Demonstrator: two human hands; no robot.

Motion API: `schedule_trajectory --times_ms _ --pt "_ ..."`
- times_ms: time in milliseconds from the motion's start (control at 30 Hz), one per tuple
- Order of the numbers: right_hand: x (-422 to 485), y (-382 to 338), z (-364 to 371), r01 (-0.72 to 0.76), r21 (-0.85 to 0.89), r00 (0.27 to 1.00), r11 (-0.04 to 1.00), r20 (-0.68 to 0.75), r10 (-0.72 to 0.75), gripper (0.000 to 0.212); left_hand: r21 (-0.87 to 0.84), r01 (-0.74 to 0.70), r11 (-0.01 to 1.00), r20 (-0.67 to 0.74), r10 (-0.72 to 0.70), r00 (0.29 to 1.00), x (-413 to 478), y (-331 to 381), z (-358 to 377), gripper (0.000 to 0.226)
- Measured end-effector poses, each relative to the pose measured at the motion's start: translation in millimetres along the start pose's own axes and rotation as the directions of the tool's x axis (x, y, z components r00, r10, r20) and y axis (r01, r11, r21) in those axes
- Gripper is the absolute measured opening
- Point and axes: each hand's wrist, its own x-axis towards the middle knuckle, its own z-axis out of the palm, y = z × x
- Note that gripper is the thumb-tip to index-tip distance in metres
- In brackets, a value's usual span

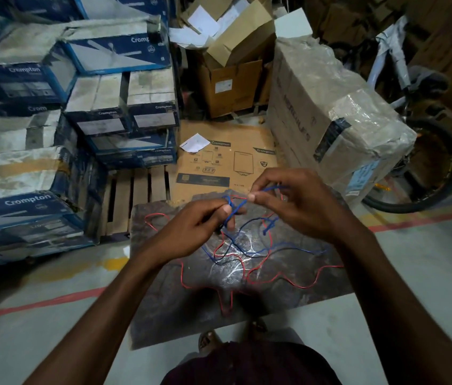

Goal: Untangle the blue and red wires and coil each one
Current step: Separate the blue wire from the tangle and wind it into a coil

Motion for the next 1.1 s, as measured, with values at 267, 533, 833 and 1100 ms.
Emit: schedule_trajectory --times_ms 267,533,833,1100 --pt "23.7 36.7 42.4 -0.068 0.327 0.982 0.942 -0.145 0.121 0.008 -0.642 0.161 0.75 0.165 -0.07 0.984 -12.3 18.3 -22.5 0.038" --pt "-14.0 44.7 92.7 -0.231 0.306 0.973 0.923 0.08 0.217 0.035 -0.941 -0.06 0.333 -0.101 -0.108 0.989 -2.4 24.9 -34.0 0.029" --pt "-48.7 -11.8 68.5 -0.085 -0.264 0.974 0.961 0.18 0.136 0.038 -0.687 -0.093 0.721 -0.28 -0.145 0.949 20.1 2.6 -22.1 0.026" --pt "-31.2 -38.4 13.3 0.052 -0.208 0.999 0.977 0.027 -0.047 0.016 0.083 -0.045 0.996 -0.11 0.054 0.992 11.9 1.9 -4.1 0.025"
